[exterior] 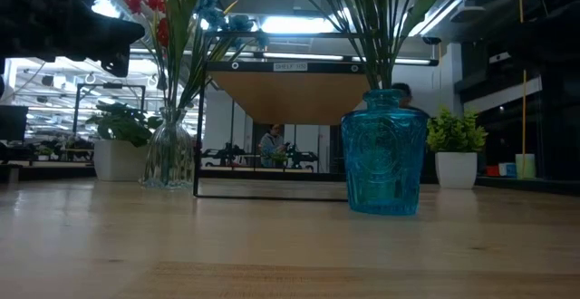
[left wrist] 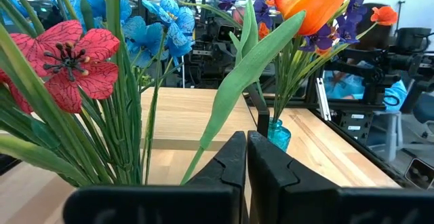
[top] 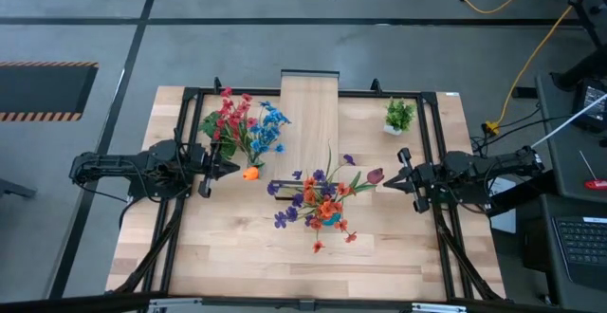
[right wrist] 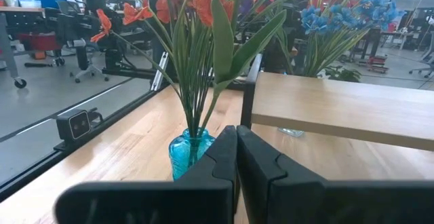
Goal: Pick and place flowers into a vace then onto a shelf
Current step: Return to Home Position
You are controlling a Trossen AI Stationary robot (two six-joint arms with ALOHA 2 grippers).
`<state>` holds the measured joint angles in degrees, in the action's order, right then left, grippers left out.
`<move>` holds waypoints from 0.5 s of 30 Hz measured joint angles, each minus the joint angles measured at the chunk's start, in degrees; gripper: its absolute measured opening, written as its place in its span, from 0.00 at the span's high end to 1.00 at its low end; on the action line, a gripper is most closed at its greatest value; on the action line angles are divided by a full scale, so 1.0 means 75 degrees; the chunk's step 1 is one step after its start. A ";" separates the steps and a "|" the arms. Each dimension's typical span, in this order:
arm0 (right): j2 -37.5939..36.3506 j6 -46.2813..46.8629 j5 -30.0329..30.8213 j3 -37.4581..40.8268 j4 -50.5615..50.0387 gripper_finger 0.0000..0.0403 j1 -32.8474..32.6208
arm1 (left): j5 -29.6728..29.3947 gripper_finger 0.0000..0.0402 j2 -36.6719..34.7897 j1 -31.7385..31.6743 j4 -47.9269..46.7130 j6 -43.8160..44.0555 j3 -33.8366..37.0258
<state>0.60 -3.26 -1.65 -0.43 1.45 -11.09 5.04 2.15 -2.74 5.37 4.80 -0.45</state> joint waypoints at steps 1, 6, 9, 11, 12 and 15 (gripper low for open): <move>0.0000 -0.0001 0.0002 0.0000 -0.0001 0.96 0.0000 | 0.0000 0.97 0.0000 0.0002 0.0000 0.0000 0.0000; 0.0000 0.0001 0.0003 0.0000 -0.0002 0.96 0.0000 | -0.0003 0.97 0.0000 0.0000 0.0000 0.0000 0.0000; 0.0000 -0.0001 0.0003 0.0000 -0.0003 0.96 0.0000 | -0.0003 0.97 0.0000 0.0000 0.0000 0.0000 0.0000; 0.0000 -0.0001 0.0003 0.0000 -0.0003 0.96 0.0000 | -0.0003 0.97 0.0000 0.0000 0.0000 0.0000 0.0000; 0.0000 -0.0001 0.0003 0.0000 -0.0001 0.96 0.0000 | -0.0003 0.97 0.0000 0.0002 0.0000 0.0000 0.0000; 0.0000 -0.0001 0.0003 0.0000 0.0000 0.96 0.0000 | -0.0003 0.97 -0.0001 0.0002 0.0000 0.0000 0.0000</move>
<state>0.60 -3.27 -1.63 -0.43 1.45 -11.09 5.02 2.14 -2.72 5.37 4.80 -0.45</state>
